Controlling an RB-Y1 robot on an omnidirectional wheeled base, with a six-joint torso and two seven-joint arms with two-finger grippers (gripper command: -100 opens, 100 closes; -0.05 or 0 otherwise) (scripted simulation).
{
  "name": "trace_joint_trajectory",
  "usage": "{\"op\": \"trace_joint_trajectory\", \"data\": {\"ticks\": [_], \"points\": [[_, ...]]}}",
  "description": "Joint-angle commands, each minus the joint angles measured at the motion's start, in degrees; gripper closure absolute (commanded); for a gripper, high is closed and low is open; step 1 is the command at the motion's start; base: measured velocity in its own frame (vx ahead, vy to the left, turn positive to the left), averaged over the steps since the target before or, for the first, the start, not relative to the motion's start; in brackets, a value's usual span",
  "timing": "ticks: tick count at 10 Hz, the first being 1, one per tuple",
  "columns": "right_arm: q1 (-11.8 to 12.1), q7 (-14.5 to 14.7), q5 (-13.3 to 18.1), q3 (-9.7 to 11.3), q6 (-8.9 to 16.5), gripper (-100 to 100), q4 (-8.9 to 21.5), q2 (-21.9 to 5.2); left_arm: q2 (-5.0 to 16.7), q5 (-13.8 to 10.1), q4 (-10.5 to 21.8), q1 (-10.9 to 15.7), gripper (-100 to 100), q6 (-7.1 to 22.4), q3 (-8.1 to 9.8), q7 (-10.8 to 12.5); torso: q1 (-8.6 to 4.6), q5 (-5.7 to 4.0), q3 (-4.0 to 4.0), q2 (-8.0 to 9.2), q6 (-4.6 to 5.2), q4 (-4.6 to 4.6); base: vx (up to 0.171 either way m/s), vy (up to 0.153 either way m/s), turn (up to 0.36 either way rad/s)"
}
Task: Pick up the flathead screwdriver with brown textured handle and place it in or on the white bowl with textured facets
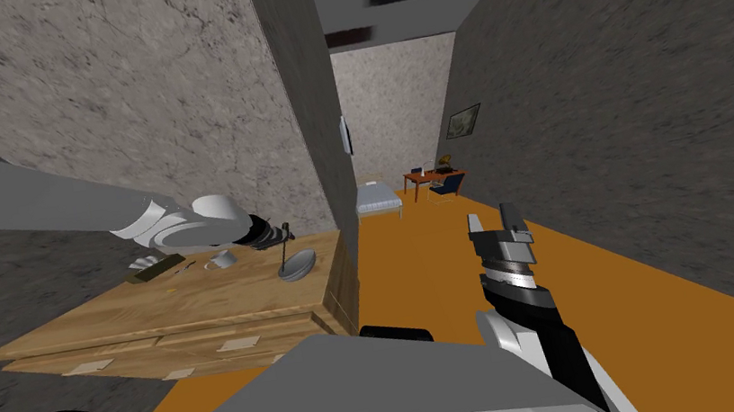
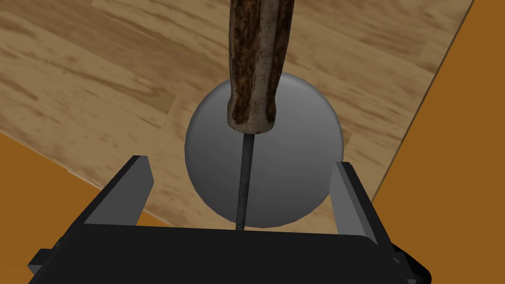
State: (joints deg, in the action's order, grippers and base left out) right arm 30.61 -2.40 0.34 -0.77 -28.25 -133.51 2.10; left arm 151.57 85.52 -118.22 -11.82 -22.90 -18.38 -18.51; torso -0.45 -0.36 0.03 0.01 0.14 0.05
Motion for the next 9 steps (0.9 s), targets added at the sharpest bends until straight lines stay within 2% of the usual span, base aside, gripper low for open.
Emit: {"op": "trace_joint_trajectory", "data": {"ticks": [1,8,9], "points": [[0.0,0.0,0.0,0.0,0.0,0,0.0,0.0,-0.5,-2.7,0.6,2.6,-100,-2.3,-0.91,-2.9,0.00,0.00,0.00,0.00,0.00,0.00,-0.014,0.012,-0.088],[0.0,0.0,0.0,0.0,0.0,0,0.0,0.0,-2.4,-12.0,2.8,11.9,-100,-10.1,-4.11,-12.9,0.08,0.02,0.05,0.08,0.00,0.02,-0.018,0.021,-0.069],[0.0,0.0,0.0,0.0,0.0,0,0.0,0.0,-2.4,-12.0,2.8,11.9,-100,-10.1,-4.11,-12.9,0.08,0.02,0.05,0.09,0.00,0.02,-0.012,0.013,-0.032]]}}
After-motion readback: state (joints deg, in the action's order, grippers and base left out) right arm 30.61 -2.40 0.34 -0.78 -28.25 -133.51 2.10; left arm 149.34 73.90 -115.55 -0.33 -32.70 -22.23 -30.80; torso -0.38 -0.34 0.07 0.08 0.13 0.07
